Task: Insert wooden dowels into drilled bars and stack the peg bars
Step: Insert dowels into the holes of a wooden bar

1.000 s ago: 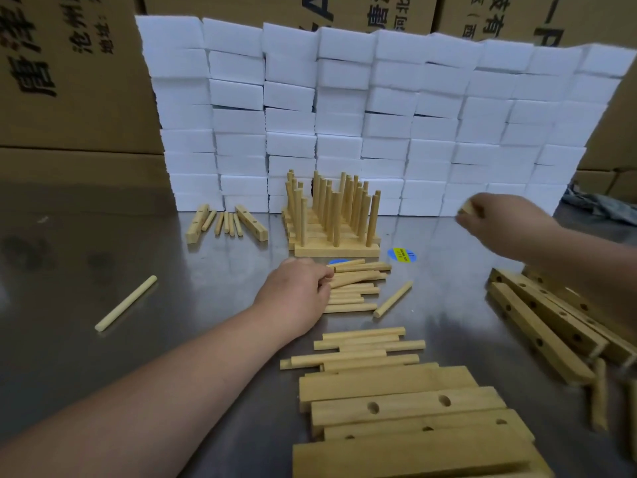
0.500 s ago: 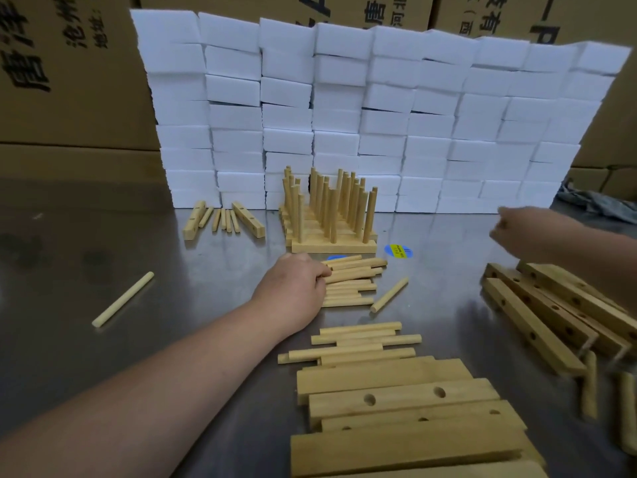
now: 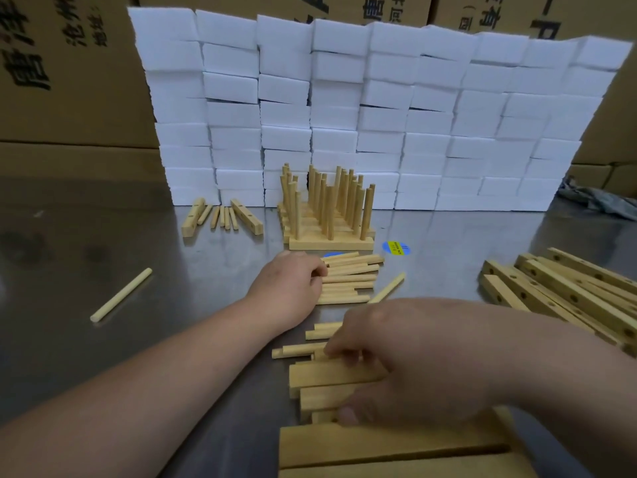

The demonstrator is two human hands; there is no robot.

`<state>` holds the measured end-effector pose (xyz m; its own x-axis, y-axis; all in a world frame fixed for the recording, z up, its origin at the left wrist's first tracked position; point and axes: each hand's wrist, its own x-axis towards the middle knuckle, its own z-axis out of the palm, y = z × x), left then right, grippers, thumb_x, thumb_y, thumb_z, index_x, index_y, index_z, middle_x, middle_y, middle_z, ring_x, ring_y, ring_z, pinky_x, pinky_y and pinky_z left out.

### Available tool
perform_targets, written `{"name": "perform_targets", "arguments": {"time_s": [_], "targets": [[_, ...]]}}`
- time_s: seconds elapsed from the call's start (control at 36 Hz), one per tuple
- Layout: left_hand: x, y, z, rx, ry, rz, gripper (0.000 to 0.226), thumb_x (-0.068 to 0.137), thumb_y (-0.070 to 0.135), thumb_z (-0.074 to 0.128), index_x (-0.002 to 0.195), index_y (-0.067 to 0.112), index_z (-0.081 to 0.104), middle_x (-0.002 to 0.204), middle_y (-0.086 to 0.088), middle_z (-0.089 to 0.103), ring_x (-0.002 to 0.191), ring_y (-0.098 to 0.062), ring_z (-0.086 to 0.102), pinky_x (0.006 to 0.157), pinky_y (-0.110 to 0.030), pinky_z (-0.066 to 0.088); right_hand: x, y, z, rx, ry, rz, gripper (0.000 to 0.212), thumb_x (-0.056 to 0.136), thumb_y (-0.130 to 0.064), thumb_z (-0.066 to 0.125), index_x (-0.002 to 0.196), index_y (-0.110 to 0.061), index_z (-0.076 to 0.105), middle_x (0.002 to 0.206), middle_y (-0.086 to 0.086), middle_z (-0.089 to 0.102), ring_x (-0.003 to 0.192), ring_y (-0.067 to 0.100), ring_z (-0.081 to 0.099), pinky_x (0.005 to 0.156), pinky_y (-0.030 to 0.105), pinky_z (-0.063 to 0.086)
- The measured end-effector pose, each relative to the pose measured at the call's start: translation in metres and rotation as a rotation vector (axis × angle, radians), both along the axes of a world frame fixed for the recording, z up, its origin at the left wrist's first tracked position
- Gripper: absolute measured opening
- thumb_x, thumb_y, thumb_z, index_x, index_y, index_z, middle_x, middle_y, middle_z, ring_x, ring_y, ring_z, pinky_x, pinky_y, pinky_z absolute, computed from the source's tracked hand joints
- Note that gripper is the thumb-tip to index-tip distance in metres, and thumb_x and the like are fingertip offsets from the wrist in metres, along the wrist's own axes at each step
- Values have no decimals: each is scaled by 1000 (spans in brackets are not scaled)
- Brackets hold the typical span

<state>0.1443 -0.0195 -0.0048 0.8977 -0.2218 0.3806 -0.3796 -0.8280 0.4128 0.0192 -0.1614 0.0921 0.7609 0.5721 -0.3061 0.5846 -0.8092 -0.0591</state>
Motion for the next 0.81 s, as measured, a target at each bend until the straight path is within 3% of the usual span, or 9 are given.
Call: {"name": "perform_targets", "arguments": {"time_s": [0.14,0.28,0.42,0.53,0.72,0.81], "targets": [[0,0,0,28,23,-21,29,93,19,45,117,23,61,110,6,55,110,-12,42,84,-18,29,6,-5,-7,-16,-51,-10,60,82,-67,43,135,-39,38,130,-18,39,118,9,41,92,30,37],[0,0,0,68,49,-39,34,95,19,42,124,24,58,116,2,53,115,-16,38,95,-26,32,12,-6,-16,-44,-16,-20,50,86,-64,41,127,-36,48,120,-13,48,108,11,47,88,31,42],[0,0,-1,41,9,-18,34,98,18,37,126,22,56,113,1,51,112,-17,38,93,-24,32,15,-7,-22,-3,23,-33,53,85,-64,42,126,-32,50,124,-11,48,114,15,48,96,38,41],[-1,0,0,-5,-53,9,34,97,17,38,126,20,56,112,1,50,111,-16,37,91,-23,31,16,-7,-21,35,30,-20,49,85,-62,45,126,-36,48,123,-14,47,112,11,46,97,36,41],[0,0,-2,-32,-56,-6,34,97,16,37,124,20,57,101,7,45,110,-13,36,87,-18,27,15,-6,-20,91,53,-20,38,85,-59,49,117,-37,51,112,-14,53,99,9,49,88,32,44],[0,0,-3,-30,-41,-25,34,98,17,37,124,21,57,98,10,41,108,-10,36,87,-18,28,16,-7,-19,103,69,-18,32,85,-56,52,110,-37,50,101,-15,52,90,7,48,77,28,44]]}}
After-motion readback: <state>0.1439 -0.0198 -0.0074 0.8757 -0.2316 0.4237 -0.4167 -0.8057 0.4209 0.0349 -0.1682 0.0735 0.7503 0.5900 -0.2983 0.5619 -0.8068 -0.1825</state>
